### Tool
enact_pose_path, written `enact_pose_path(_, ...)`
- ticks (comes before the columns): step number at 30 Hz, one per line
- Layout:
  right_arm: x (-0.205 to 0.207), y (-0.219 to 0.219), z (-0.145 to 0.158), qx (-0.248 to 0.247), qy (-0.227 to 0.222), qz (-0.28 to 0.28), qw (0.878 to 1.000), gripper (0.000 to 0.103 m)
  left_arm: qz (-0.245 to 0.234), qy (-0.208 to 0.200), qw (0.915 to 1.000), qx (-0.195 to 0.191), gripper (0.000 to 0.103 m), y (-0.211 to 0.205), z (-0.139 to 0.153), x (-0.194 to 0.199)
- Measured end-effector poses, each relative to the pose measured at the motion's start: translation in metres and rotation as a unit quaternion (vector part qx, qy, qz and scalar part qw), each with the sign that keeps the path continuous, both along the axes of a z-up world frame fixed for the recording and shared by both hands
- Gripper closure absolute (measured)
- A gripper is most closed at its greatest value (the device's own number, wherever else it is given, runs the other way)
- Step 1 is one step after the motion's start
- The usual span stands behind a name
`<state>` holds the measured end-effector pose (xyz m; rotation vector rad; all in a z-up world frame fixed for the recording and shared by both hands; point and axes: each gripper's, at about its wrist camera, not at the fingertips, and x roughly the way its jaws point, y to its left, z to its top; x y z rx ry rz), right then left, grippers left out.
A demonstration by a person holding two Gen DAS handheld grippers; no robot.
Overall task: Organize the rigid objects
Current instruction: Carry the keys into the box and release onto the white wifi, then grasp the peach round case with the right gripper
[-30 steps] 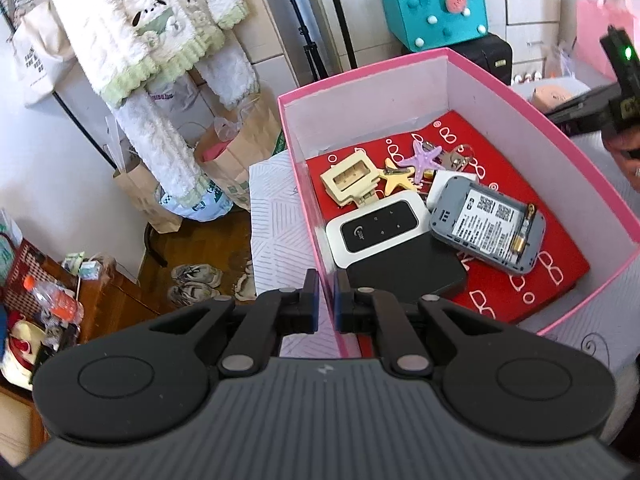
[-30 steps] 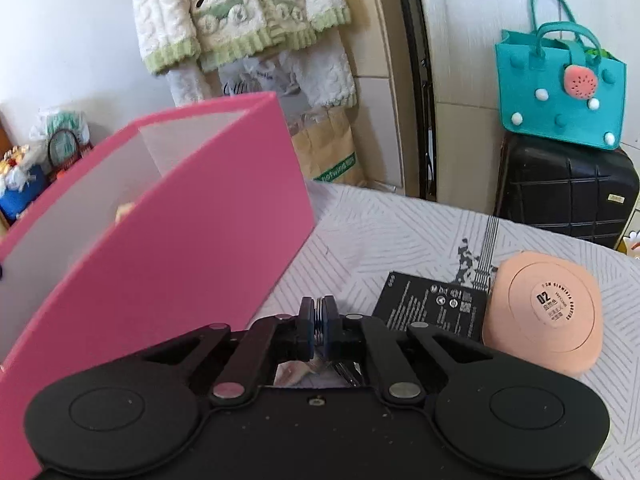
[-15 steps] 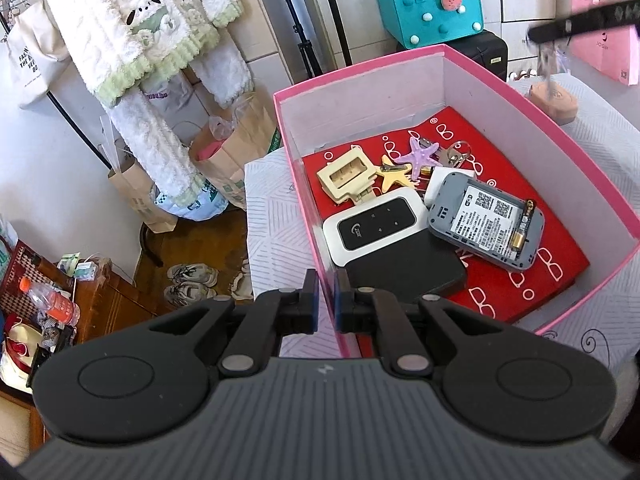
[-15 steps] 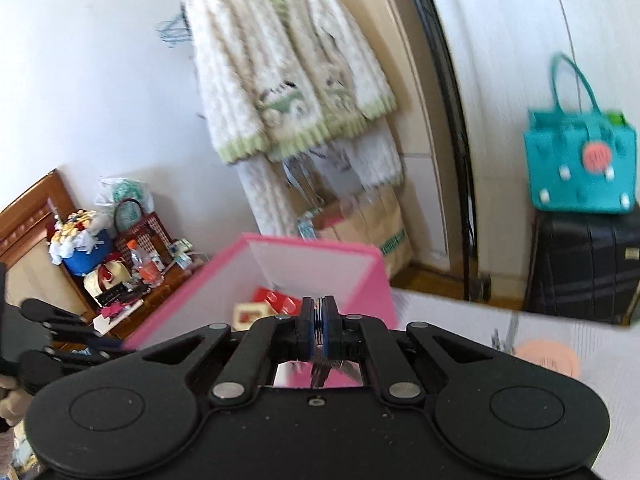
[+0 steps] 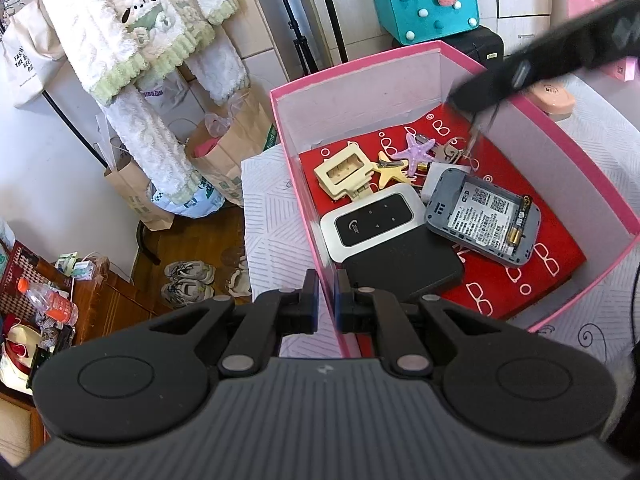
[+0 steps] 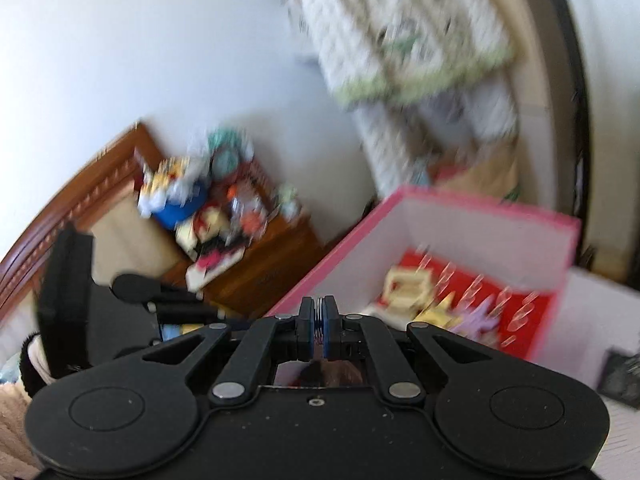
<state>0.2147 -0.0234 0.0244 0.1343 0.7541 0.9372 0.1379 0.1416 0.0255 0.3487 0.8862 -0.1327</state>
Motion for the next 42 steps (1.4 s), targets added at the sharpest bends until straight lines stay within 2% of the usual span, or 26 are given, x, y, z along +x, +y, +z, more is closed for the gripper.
enact_pose_path(4, 0.012, 0.024, -0.025, -0.018, 0.048, 0.008, 0.999, 0.097, -0.003, -0.003, 1.0000, 0.001, 0.096, 0.000, 0.000, -0.001)
enact_pose_path(6, 0.018, 0.033, -0.034, -0.034, 0.056, 0.001, 0.998, 0.096, -0.002, -0.003, 1.0000, -0.005, 0.096, 0.001, 0.001, 0.000)
enact_pose_path(9, 0.022, 0.037, -0.038, -0.042, 0.048, -0.015, 0.998, 0.092, -0.001, -0.005, 0.9999, -0.014, 0.096, 0.004, 0.001, -0.001)
enact_pose_path(13, 0.017, 0.028, -0.028, -0.016, 0.024, -0.002, 1.000, 0.091, -0.004, -0.007, 0.9998, -0.017, 0.096, 0.004, 0.001, -0.002)
enact_pose_path(16, 0.008, 0.015, -0.016, -0.011, 0.002, -0.010, 1.000, 0.084, -0.005, -0.008, 0.9997, -0.021, 0.096, 0.006, 0.002, -0.002)
enact_pose_path(23, -0.014, -0.044, -0.001, -0.004, -0.026, -0.078, 0.997, 0.076, -0.008, -0.010, 0.9994, -0.033, 0.096, 0.011, 0.002, -0.004)
enact_pose_path(27, -0.022, -0.088, 0.000, -0.011, -0.035, -0.136, 0.990, 0.070, -0.008, -0.011, 0.9992, -0.037, 0.096, 0.012, 0.002, -0.004)
enact_pose_path(32, -0.021, -0.143, -0.009, -0.023, -0.035, -0.217, 0.975, 0.066, -0.005, -0.014, 0.9992, -0.037, 0.096, 0.011, 0.001, -0.005)
enact_pose_path(35, -0.017, -0.167, -0.021, -0.042, -0.039, -0.254, 0.966, 0.060, -0.003, -0.013, 0.9992, -0.037, 0.096, 0.011, 0.001, -0.004)
enact_pose_path(39, -0.006, -0.187, -0.045, -0.090, -0.054, -0.294, 0.950, 0.057, 0.001, -0.010, 0.9991, -0.042, 0.096, 0.011, 0.002, -0.004)
enact_pose_path(42, 0.007, -0.197, -0.068, -0.102, -0.048, -0.299, 0.947, 0.055, 0.005, -0.010, 0.9991, -0.041, 0.096, 0.010, 0.003, -0.002)
